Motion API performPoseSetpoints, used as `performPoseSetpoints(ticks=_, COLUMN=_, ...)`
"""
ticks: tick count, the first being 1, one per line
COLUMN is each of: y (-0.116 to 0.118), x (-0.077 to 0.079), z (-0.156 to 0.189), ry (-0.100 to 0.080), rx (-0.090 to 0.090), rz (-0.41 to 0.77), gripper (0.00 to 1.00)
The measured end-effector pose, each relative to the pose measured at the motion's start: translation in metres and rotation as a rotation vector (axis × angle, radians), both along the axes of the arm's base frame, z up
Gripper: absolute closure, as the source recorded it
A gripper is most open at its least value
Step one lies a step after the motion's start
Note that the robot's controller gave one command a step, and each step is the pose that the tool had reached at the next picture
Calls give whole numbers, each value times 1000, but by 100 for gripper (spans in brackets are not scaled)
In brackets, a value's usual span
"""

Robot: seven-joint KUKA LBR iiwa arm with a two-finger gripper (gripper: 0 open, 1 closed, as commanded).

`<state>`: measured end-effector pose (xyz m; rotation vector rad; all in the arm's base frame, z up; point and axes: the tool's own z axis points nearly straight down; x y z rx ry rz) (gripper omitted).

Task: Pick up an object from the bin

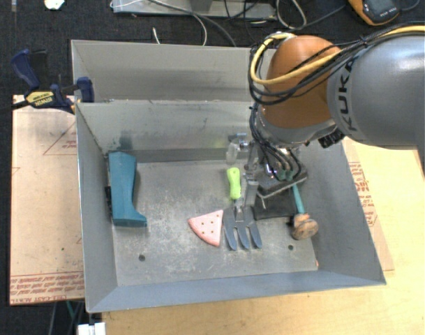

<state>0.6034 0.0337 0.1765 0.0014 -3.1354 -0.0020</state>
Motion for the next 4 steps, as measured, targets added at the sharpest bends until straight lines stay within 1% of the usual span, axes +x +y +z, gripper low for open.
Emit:
performPoseSetpoints(ticks=1, y=0, x=2, z=5, ry=-8, rx=0, rz=-1, gripper=0)
performPoseSetpoints(ticks=2, y=-13, x=23, z=-50, ry=-18, rx=1, rz=227, gripper=0)
performPoseSetpoints(ticks=3, y=-36, x=33, z=-103, ry=-14, rx=1, rz=626, gripper=0)
performPoseSetpoints(ticks=4, y=-40, x=37, z=-120, ry=-16, rx=0, rz=657, gripper=0)
